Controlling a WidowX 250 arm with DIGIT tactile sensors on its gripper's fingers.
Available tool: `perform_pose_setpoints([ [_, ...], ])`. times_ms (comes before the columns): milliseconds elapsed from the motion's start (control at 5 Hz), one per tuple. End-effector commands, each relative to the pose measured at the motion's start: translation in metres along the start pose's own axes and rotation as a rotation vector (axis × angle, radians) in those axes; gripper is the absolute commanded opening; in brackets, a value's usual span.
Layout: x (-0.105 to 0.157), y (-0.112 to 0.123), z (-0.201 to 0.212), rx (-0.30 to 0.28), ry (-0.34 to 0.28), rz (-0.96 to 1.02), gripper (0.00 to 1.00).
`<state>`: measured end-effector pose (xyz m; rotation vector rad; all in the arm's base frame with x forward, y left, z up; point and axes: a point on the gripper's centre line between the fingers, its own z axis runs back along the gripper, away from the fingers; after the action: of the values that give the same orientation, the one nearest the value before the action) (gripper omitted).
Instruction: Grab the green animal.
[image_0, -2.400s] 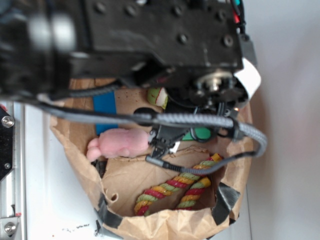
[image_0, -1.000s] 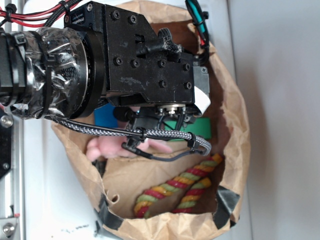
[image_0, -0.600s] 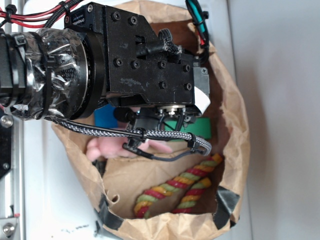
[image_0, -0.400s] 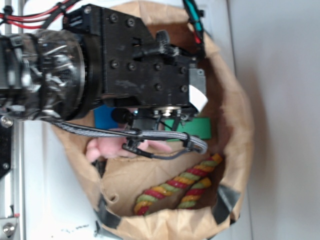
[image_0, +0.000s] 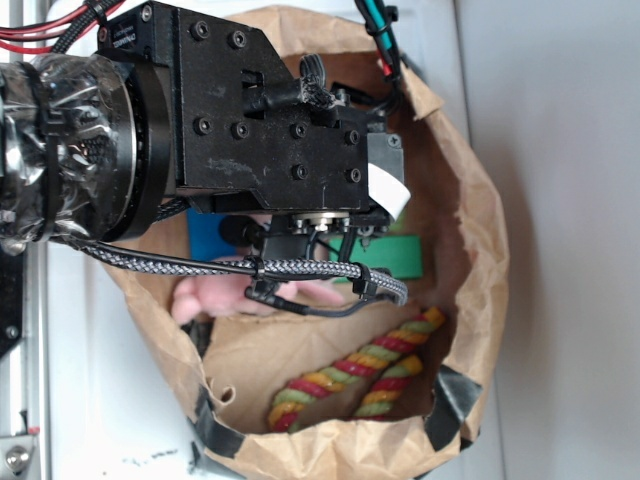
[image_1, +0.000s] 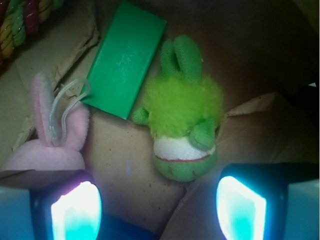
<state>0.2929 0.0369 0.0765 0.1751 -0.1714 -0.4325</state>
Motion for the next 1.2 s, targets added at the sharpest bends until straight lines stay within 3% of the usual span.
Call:
perform_pose_setpoints([
  [0,0.021,0.022,0.015,0.008,-0.098,-0.043,1.00],
  [200,0.032,0.037,0.008,0.016,-0.116,-0.048,1.00],
  [400,0.035,0.039,0.000,0.062,-0.137,-0.088,1.00],
  [1000,0.039,0.047,-0.008,0.059,-0.133,-0.083,1.00],
])
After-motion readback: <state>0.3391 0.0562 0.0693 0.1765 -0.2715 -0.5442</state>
